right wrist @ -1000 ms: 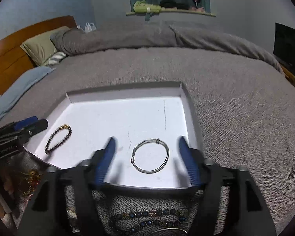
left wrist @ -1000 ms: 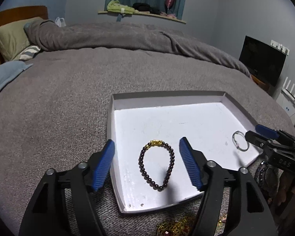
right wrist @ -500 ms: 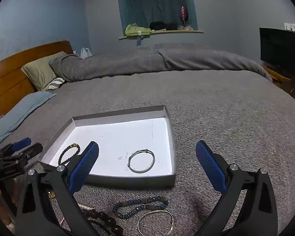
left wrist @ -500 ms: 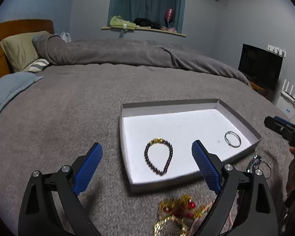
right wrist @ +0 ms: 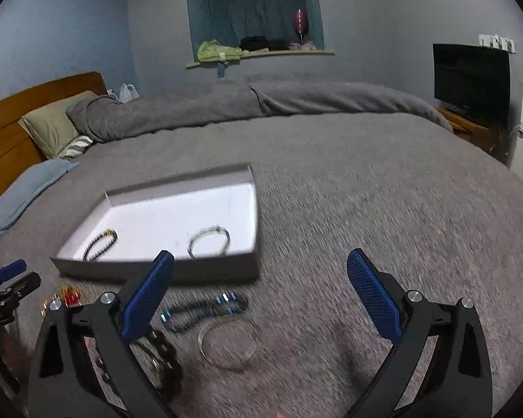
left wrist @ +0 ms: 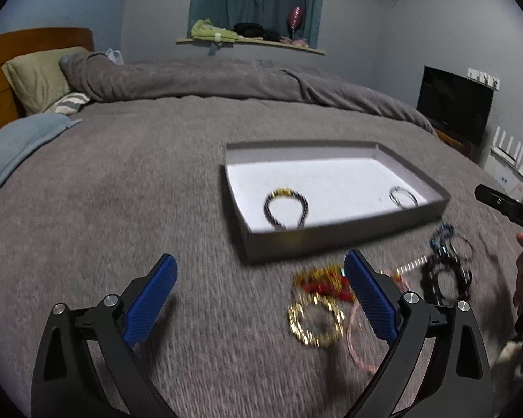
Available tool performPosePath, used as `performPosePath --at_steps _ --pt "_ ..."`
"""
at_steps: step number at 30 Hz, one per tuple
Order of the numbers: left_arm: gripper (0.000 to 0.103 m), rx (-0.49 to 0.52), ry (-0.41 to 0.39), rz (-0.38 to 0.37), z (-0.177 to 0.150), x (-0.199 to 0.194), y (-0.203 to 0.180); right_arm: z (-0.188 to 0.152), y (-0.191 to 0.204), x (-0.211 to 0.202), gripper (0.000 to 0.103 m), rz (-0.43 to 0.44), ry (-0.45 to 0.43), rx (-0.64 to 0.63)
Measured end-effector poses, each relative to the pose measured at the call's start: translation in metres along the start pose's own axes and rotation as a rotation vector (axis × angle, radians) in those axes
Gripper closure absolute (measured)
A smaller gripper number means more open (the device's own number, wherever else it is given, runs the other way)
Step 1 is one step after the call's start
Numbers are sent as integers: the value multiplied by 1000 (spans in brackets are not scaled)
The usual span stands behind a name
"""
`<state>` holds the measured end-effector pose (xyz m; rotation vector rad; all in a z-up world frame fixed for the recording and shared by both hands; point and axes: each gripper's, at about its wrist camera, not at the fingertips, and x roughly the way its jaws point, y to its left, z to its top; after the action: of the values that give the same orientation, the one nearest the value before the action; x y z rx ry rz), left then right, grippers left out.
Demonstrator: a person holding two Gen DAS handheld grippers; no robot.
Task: Organize jewelry
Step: 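Move both tools back over the remaining jewelry pile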
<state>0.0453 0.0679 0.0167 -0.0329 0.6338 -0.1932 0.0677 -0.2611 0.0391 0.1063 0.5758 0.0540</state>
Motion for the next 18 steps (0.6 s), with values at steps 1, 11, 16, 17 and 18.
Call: performPosePath --at_steps 1,11,16,17,18 --pt "7 6 5 -4 -4 -2 -1 -4 -2 -1 5 8 3 -3" --pt "7 25 34 -58 -25 -13 -11 -40 -12 -11 5 34 55 -29" --pt "7 37 50 -65 -28 -8 -15 -45 -4 -4 5 57 89 -52" --pt "7 40 53 -64 -30 -7 -17 -46 -1 -4 6 61 89 -62" --pt "7 44 55 -63 -30 -6 -18 -47 1 -4 7 66 88 -73"
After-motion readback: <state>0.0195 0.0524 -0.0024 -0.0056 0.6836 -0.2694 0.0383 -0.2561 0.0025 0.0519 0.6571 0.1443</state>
